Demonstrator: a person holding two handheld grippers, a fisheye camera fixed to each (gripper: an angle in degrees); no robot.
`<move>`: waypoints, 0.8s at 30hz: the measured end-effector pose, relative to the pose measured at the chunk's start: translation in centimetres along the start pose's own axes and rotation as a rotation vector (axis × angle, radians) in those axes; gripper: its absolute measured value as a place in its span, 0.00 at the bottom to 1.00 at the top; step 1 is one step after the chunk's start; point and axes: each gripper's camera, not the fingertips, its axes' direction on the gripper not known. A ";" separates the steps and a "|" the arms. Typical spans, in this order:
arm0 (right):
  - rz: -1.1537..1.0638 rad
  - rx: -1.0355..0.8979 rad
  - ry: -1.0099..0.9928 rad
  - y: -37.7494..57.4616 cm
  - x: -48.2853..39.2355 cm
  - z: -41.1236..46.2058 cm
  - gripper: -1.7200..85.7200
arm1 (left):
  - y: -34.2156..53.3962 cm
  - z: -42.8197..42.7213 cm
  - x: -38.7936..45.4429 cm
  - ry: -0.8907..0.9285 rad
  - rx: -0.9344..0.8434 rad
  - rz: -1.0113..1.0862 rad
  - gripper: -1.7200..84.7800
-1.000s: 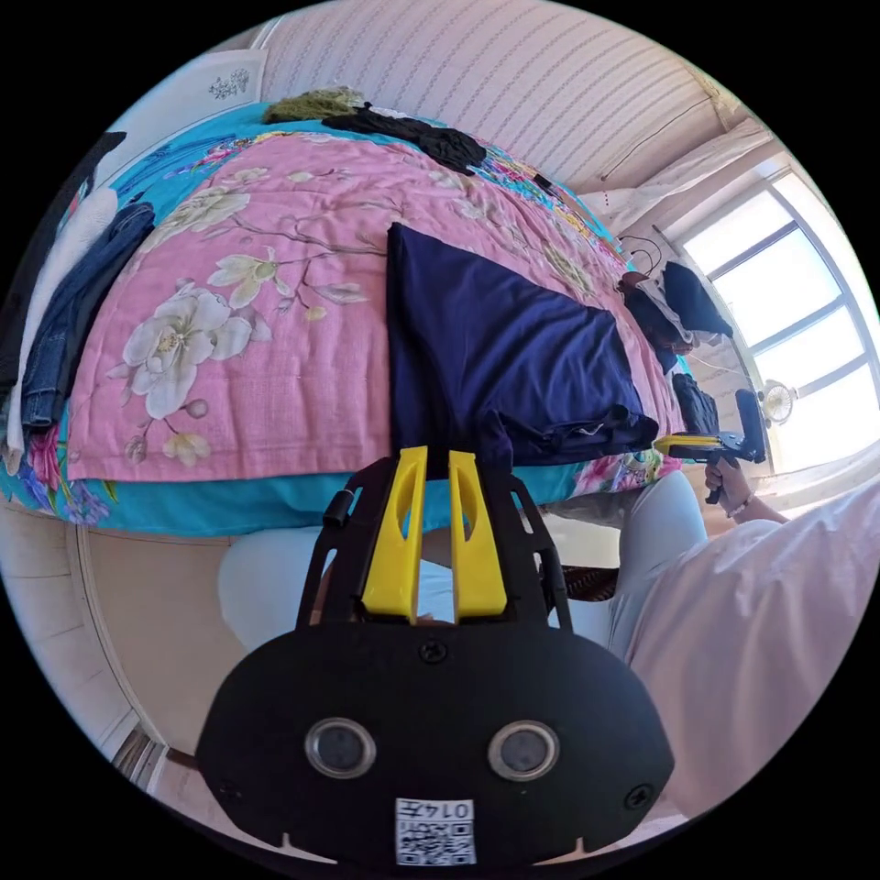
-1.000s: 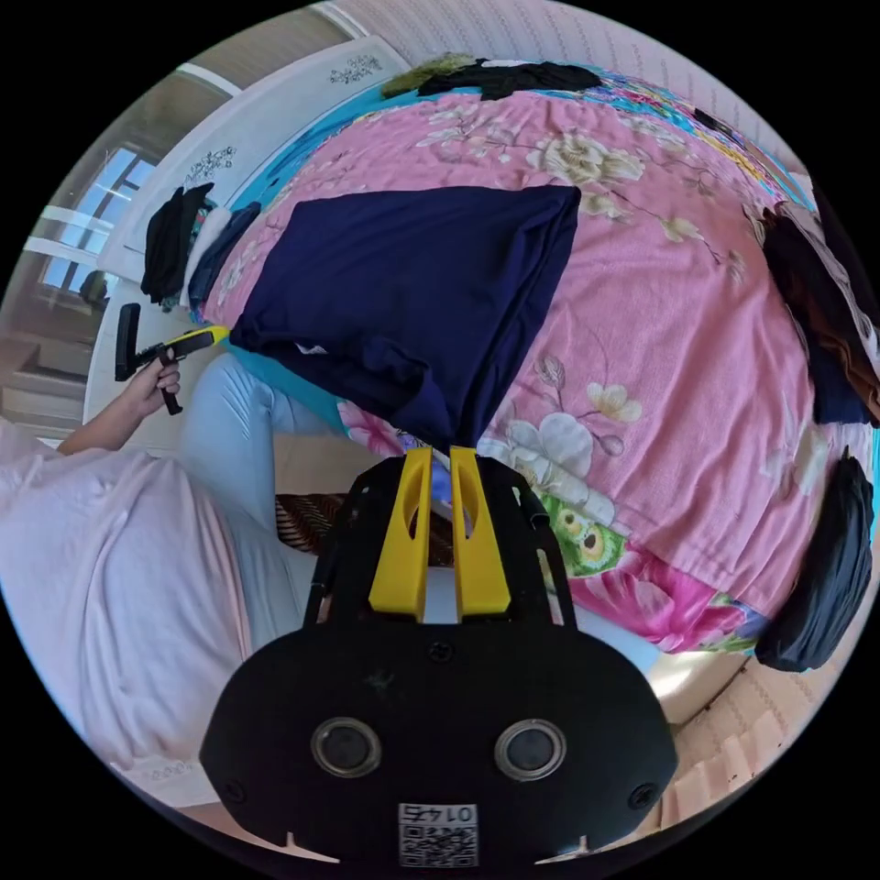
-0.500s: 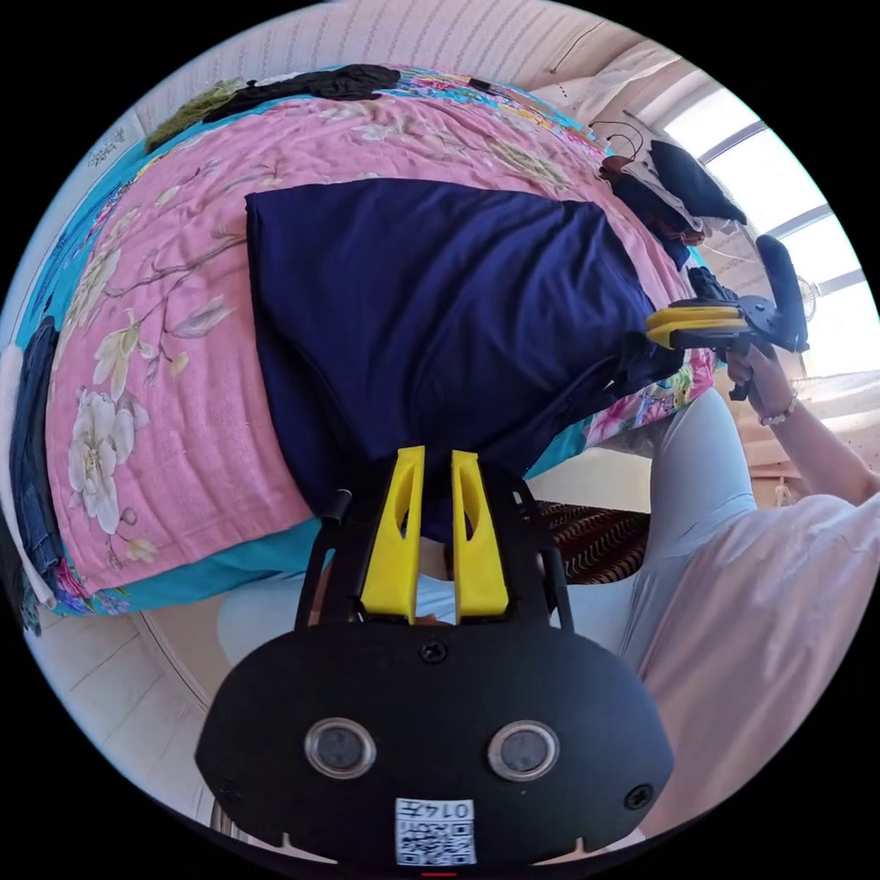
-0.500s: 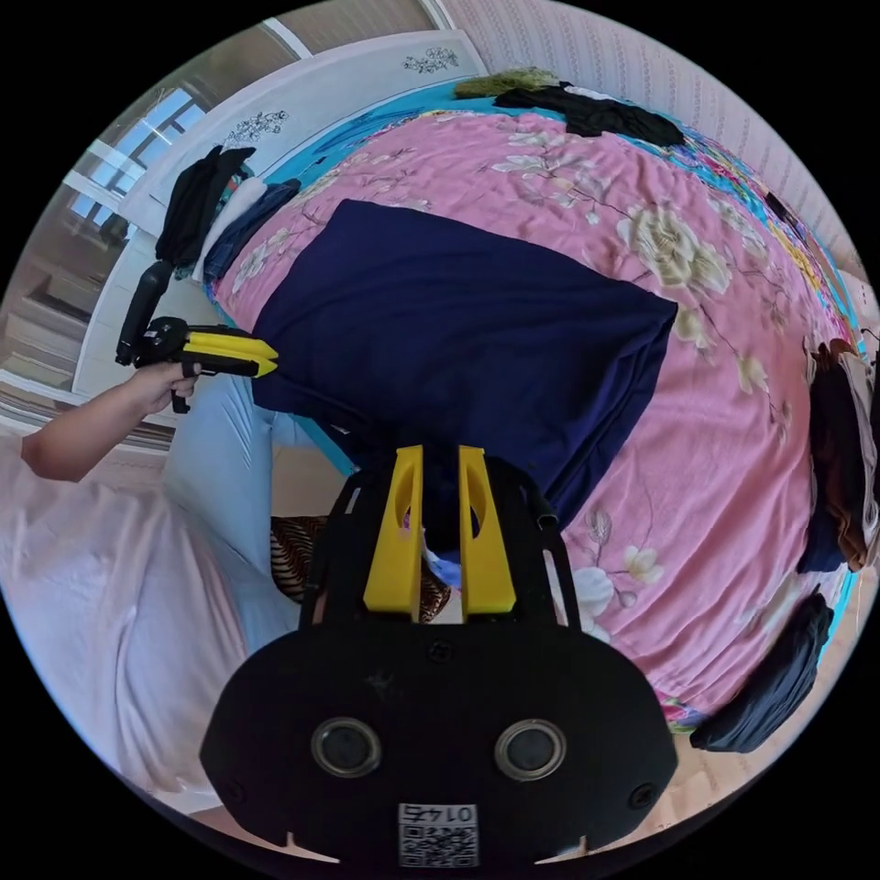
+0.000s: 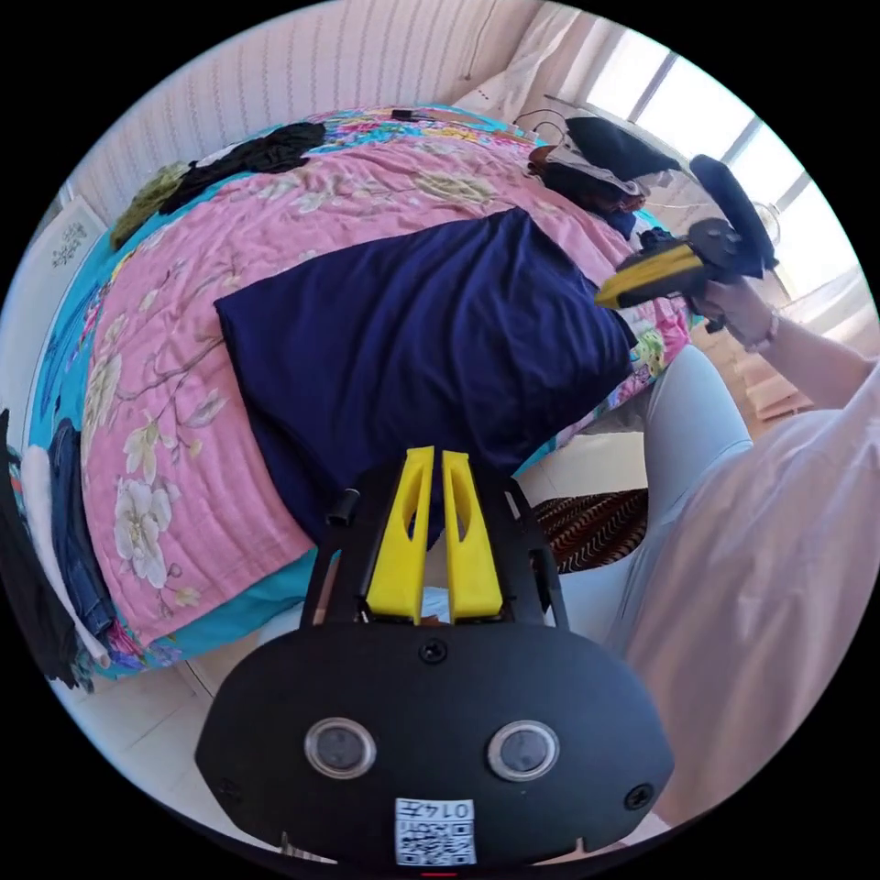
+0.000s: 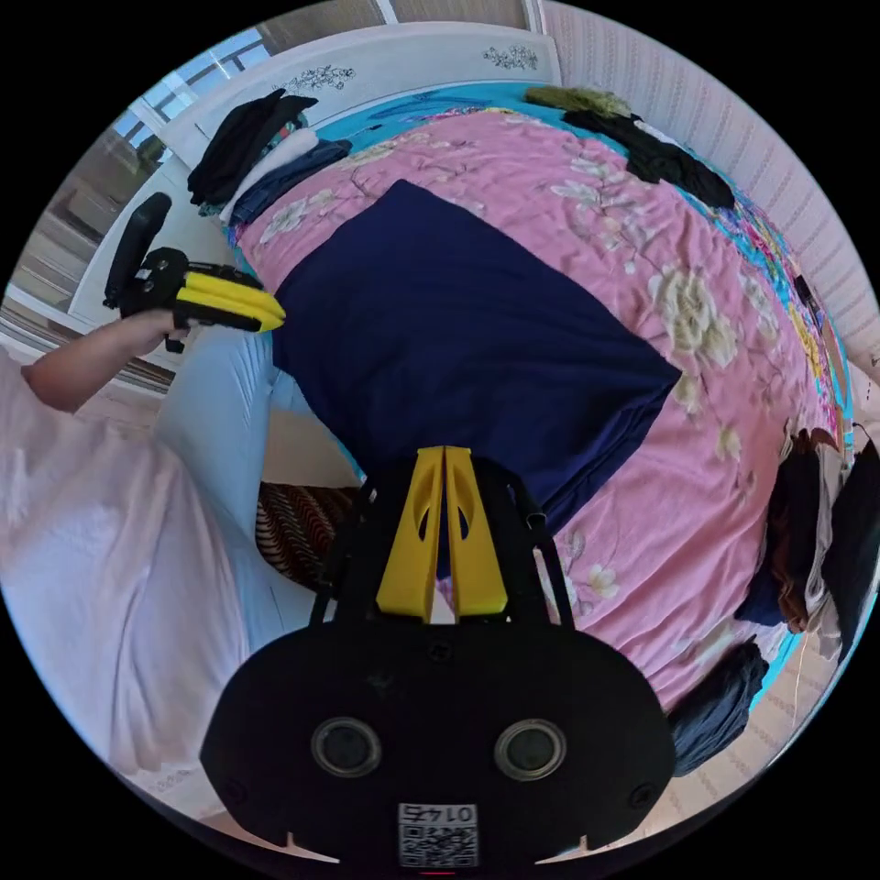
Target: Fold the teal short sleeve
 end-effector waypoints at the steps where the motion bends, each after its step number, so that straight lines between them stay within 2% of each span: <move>1: -0.027 0.004 0.005 -2.7 -0.1 0.7 0.02 | -1.1 1.2 1.4 0.012 -0.009 0.035 0.02; 6: -0.054 -0.035 0.084 -12.8 0.0 4.5 0.02 | -4.9 5.6 6.1 -0.010 -0.033 0.184 0.01; 8: -0.042 -0.160 0.121 -15.7 0.8 8.9 0.01 | -5.6 8.5 7.1 -0.047 -0.070 0.208 0.01; 9: -0.040 -0.215 0.111 -16.1 1.1 10.5 0.01 | -5.6 9.0 7.3 -0.053 -0.057 0.205 0.01; 12: -0.006 -0.190 0.099 -16.4 2.0 11.9 0.01 | -6.0 9.6 7.5 -0.045 -0.048 0.202 0.01; 15: -0.102 -0.303 0.055 -17.7 2.8 11.3 0.01 | -6.3 9.2 7.9 -0.024 -0.065 0.221 0.01; 17: -0.091 -0.247 0.019 -18.7 4.3 9.3 0.01 | -6.3 8.5 8.6 0.019 -0.049 0.251 0.01; 19: -0.040 -0.207 0.073 -19.6 5.8 8.9 0.01 | -6.5 9.5 9.2 -0.005 -0.084 0.278 0.01; 21: -0.005 -0.250 0.118 -20.2 7.3 10.7 0.01 | -6.5 12.0 9.5 -0.045 -0.147 0.297 0.01; 24: 0.091 -0.227 0.057 -19.8 9.8 11.7 0.01 | -6.9 12.7 8.7 -0.003 -0.119 0.272 0.01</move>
